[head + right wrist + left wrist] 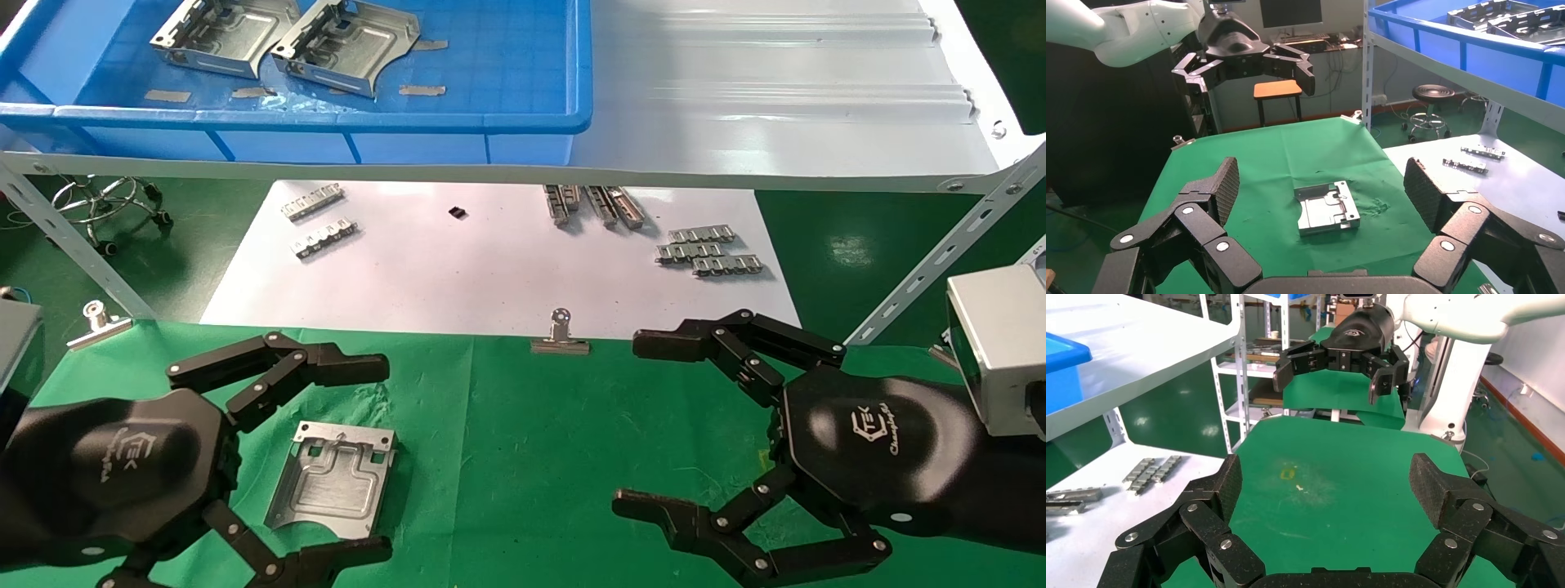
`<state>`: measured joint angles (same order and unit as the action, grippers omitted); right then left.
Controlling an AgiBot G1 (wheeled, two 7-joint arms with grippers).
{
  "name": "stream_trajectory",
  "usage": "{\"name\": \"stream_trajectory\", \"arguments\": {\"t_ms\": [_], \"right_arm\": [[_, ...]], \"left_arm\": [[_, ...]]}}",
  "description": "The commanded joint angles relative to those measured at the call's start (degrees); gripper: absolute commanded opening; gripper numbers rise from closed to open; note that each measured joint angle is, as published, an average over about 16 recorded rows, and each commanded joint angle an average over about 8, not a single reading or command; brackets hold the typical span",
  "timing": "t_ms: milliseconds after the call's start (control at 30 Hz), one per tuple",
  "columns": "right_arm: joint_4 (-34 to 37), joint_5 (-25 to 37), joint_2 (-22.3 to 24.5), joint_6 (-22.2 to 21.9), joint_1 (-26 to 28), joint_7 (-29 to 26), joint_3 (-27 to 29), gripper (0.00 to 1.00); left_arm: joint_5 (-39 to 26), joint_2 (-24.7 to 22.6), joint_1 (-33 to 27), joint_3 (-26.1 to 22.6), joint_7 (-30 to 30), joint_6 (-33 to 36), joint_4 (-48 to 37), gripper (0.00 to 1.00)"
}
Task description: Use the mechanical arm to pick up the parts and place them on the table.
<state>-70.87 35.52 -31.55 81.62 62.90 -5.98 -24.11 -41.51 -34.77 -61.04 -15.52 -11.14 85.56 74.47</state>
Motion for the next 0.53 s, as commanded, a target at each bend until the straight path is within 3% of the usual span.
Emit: {"name": "stream_trajectory", "arguments": {"t_ms": [33, 533], "right_arm": [[0.0, 0.0, 0.0, 0.0, 0.0, 0.0, 0.0, 1.00], [0.0, 0.0, 0.0, 0.0, 0.0, 0.0, 0.0, 1.00]], "left_arm": [[-0.1, -0.1, -0.1, -0.1, 0.1, 0.0, -0.2, 1.00], [-0.3, -0.2, -0.4, -0.4, 0.4, 0.1, -0.8, 1.00]]}}
